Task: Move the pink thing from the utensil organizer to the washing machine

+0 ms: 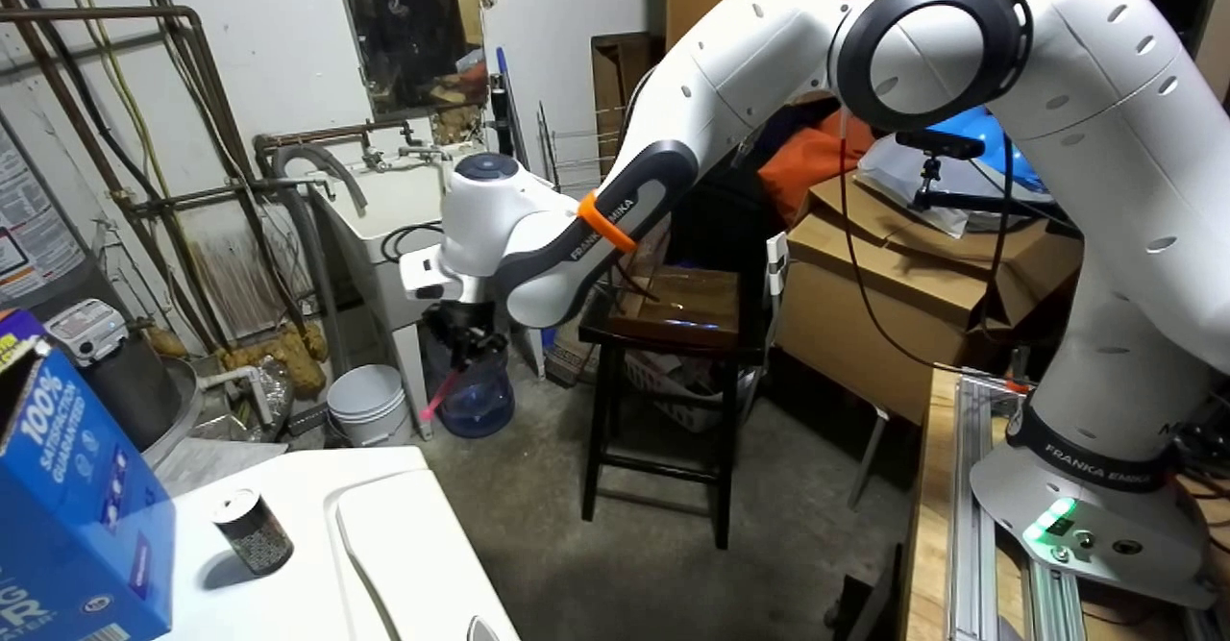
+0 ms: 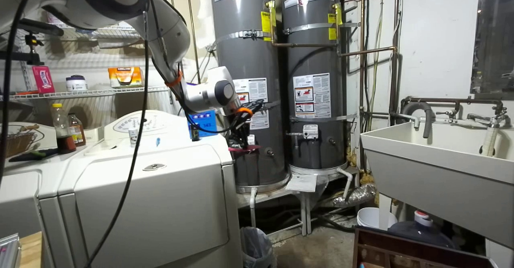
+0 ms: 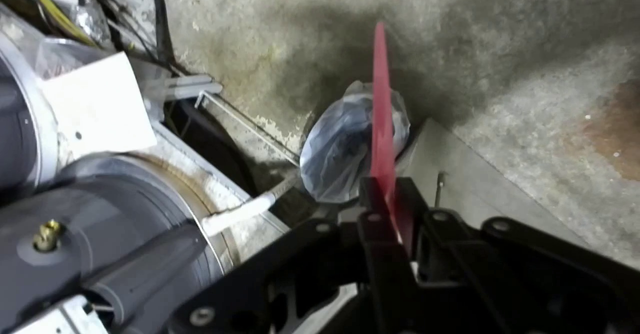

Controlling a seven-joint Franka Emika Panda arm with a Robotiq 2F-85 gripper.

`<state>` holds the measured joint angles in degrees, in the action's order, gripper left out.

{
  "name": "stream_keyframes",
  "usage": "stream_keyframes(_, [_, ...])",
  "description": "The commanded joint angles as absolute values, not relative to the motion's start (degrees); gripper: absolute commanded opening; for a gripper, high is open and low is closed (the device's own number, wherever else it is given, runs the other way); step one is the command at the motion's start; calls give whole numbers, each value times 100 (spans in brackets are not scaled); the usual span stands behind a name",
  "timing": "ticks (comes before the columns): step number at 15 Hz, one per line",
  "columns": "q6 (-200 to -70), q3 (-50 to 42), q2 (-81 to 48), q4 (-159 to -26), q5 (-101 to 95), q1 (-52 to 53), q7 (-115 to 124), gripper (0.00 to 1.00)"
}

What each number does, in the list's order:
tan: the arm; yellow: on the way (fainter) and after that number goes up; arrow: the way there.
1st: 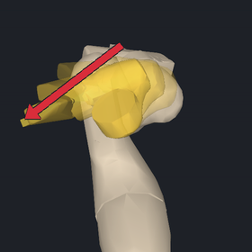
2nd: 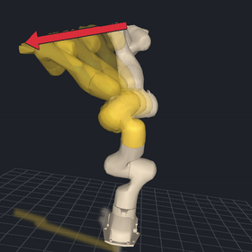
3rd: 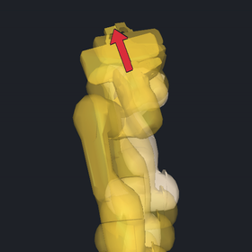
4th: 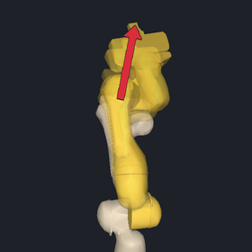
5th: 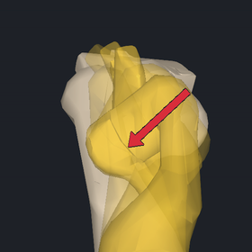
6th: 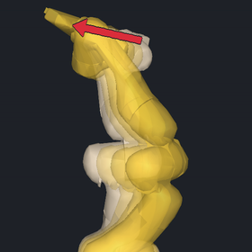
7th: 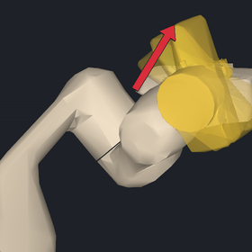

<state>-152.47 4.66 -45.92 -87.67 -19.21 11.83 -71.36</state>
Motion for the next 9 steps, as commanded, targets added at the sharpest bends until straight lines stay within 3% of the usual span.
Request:
stream_keyframes(1, [-14543,530,-5128,-7572,-2336,1850,-7046,3])
stream_keyframes(9, [-13792,314,-6164,-5291,-2914,3227,-7295,3])
